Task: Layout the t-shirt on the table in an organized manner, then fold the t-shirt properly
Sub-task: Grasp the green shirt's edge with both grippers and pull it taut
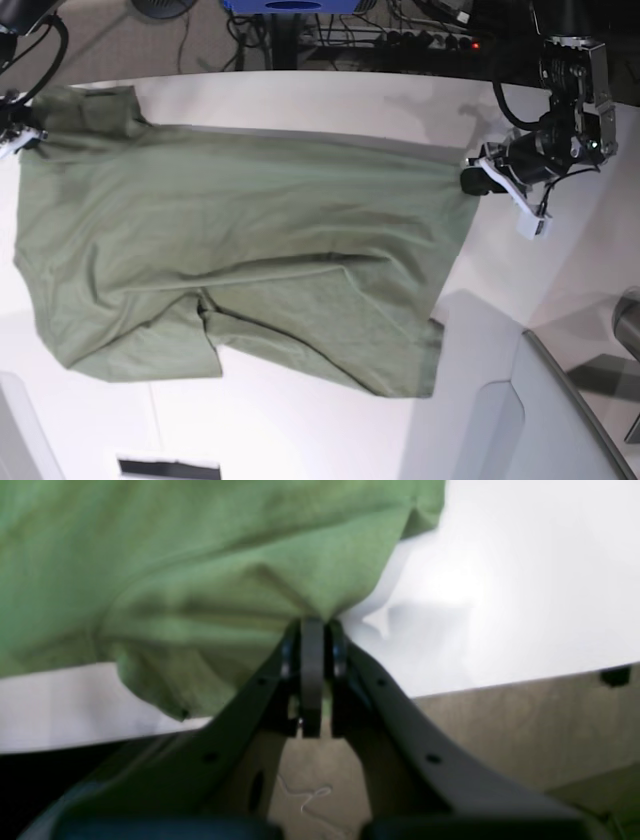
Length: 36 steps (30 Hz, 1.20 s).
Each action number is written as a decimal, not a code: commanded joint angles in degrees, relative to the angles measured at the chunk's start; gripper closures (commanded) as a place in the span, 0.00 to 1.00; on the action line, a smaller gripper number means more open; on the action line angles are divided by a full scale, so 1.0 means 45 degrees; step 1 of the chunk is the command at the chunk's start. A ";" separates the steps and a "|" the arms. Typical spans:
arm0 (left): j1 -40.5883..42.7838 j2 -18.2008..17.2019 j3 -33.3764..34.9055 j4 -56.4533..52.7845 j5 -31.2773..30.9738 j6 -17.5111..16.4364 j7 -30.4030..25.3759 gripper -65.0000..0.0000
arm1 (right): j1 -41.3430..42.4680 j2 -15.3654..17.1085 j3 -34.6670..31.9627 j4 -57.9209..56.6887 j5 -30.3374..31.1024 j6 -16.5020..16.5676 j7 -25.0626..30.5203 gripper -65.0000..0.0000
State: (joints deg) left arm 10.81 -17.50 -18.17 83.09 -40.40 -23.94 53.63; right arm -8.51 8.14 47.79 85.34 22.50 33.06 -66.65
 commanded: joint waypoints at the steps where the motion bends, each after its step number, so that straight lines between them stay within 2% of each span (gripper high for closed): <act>1: 0.0030 -0.0166 -0.0035 0.0456 -0.0174 -0.0061 -0.0068 1.00 | 0.0085 0.0232 0.0095 0.0386 0.0089 0.0048 -0.0084 1.00; 7: 0.1144 -0.0127 -0.0015 0.1472 -0.0174 -0.0061 -0.0068 1.00 | -0.0111 0.0213 0.0115 0.1148 0.0089 0.0048 -0.0905 1.00; 22: 0.3234 -0.0087 -0.0035 0.3289 -0.0174 -0.0042 -0.0068 1.00 | -0.0423 0.0291 0.0095 0.1148 0.0069 0.0028 -0.0807 1.00; 29: 0.3938 -0.0068 -0.0054 0.3406 -0.0174 -0.0042 -0.0107 1.00 | -0.0443 0.0310 0.0095 0.1148 0.0069 0.0009 -0.0807 1.00; 32: 0.4270 -0.0068 -0.0054 0.3406 -0.0174 -0.0042 -0.0146 1.00 | -0.0443 0.0310 0.0056 0.1148 0.0069 -0.0733 -0.0807 1.00; 36: 0.4367 -0.0068 -0.0054 0.3465 -0.0174 -0.0042 -0.0166 1.00 | -0.0462 0.0310 -0.0002 0.1148 0.0069 -0.0968 -0.0827 1.00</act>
State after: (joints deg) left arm 30.48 -17.26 -17.98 97.47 -40.53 -23.94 53.41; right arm -10.74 8.36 47.62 89.56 22.52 28.91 -70.74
